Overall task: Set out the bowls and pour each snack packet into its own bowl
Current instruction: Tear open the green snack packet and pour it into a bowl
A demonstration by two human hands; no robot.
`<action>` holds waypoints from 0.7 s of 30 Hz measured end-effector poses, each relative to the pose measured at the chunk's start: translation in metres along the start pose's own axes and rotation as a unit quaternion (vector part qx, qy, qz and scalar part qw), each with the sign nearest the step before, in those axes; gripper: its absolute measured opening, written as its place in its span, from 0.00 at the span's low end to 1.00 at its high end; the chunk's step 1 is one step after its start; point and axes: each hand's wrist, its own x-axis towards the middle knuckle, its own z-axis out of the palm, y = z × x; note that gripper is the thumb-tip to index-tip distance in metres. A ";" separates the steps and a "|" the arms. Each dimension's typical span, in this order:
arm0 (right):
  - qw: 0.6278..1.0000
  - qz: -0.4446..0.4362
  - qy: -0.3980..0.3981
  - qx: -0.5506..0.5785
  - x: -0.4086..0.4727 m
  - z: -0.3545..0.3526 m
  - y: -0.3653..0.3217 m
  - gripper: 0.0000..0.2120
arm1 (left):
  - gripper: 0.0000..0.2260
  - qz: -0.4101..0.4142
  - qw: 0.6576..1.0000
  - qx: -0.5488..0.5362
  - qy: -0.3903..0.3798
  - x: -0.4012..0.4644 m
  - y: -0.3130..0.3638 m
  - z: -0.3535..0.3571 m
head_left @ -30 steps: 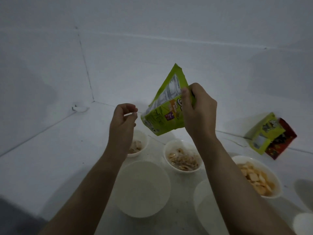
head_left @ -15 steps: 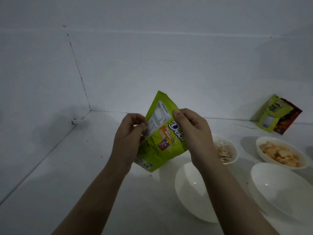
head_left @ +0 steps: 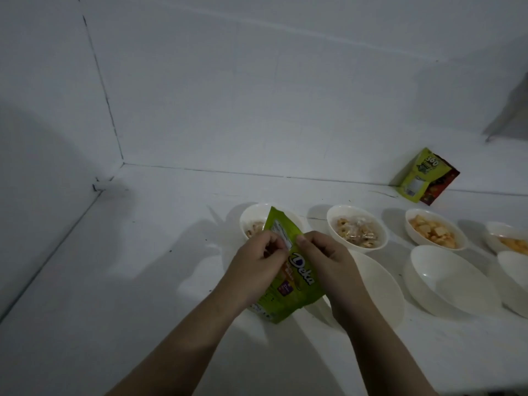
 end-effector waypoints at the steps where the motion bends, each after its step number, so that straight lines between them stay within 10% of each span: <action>1: 1.000 0.005 0.002 -0.010 -0.001 0.001 0.002 0.12 | 0.05 -0.007 1.000 0.004 -0.009 0.000 -0.001 0.000; 8: 0.975 0.182 -0.046 0.121 0.003 -0.003 0.002 0.20 | 0.05 -0.019 0.999 0.018 -0.025 0.010 -0.003 -0.008; 21: 0.982 0.137 -0.116 0.067 0.000 0.004 0.006 0.17 | 0.11 -0.045 0.994 -0.071 -0.074 0.011 0.000 -0.012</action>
